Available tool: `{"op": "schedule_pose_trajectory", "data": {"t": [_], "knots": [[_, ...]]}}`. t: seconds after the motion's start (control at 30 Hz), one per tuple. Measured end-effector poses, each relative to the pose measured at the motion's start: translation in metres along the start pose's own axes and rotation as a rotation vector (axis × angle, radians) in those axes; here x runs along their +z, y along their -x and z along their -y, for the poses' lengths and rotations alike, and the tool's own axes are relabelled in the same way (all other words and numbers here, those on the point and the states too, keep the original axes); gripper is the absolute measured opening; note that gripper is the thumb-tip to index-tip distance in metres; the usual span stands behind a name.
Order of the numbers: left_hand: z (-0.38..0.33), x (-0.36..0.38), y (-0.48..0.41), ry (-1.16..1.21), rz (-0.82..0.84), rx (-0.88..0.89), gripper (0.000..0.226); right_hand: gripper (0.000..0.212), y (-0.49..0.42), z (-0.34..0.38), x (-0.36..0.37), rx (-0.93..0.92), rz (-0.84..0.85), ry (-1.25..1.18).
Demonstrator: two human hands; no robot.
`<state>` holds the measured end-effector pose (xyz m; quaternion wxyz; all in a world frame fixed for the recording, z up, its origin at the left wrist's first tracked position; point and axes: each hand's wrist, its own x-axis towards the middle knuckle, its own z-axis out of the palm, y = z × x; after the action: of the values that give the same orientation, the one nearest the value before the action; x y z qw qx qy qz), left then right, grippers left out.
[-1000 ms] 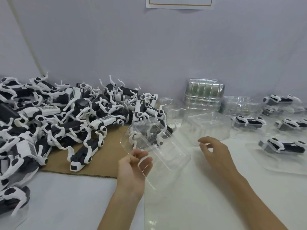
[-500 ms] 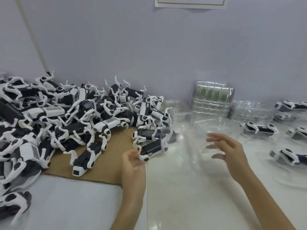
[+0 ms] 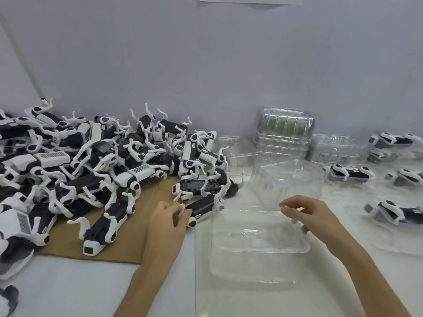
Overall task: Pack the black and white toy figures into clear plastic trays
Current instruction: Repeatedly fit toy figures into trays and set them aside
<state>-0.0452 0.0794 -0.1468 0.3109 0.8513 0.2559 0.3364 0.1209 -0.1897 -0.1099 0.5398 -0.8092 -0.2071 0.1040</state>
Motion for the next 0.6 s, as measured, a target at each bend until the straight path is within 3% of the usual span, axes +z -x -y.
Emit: {"op": "schedule_pose_trajectory", "data": {"t": [0.17, 0.37, 0.5, 0.6], "knots": [[0.002, -0.006, 0.002, 0.089, -0.041, -0.043, 0.039, 0.012, -0.002, -0.002, 0.002, -0.021, -0.009, 0.000], [-0.013, -0.012, 0.004, 0.173, -0.224, -0.035, 0.038, 0.017, 0.004, 0.000, 0.011, -0.109, -0.133, 0.066], [-0.031, -0.014, 0.015, 0.337, -0.352, -0.008, 0.037, 0.022, 0.020, 0.014, 0.018, -0.347, -0.355, 0.059], [-0.048, -0.012, 0.027, 0.636, -0.278, 0.010, 0.027, 0.021, 0.035, 0.030, 0.027, -0.542, -0.404, 0.016]]}}
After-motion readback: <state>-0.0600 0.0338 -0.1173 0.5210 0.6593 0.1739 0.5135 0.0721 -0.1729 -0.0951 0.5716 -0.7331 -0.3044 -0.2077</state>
